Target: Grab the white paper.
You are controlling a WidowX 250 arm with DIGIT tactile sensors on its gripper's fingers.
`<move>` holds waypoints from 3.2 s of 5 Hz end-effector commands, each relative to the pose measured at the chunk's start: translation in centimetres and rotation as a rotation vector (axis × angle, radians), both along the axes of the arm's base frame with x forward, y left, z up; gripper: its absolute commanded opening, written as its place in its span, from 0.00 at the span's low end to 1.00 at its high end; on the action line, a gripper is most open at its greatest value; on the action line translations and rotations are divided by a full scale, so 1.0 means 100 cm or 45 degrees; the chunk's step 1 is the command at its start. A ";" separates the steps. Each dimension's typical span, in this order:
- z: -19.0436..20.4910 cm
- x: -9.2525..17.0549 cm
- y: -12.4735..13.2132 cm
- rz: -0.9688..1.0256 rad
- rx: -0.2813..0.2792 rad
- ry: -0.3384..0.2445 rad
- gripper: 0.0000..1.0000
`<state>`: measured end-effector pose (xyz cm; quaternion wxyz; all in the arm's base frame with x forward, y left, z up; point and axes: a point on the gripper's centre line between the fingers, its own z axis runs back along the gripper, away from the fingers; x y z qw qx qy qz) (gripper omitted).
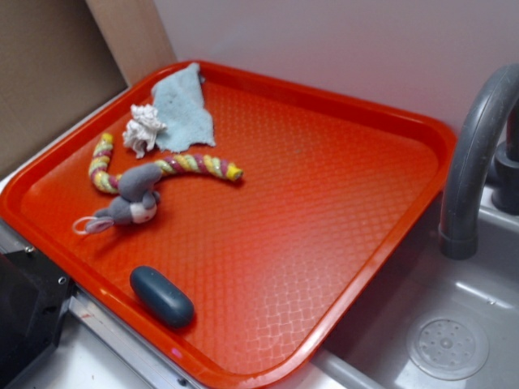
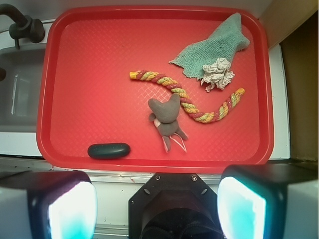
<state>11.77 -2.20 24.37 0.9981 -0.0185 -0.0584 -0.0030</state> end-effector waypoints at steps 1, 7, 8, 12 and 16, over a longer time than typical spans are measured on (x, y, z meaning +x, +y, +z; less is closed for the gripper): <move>0.000 0.000 0.000 0.000 0.000 0.000 1.00; -0.162 0.128 0.099 0.774 -0.102 0.070 1.00; -0.178 0.132 0.110 0.815 -0.047 0.093 1.00; -0.208 0.135 0.112 0.793 0.061 0.152 0.00; -0.084 0.120 0.020 0.508 0.046 0.072 0.00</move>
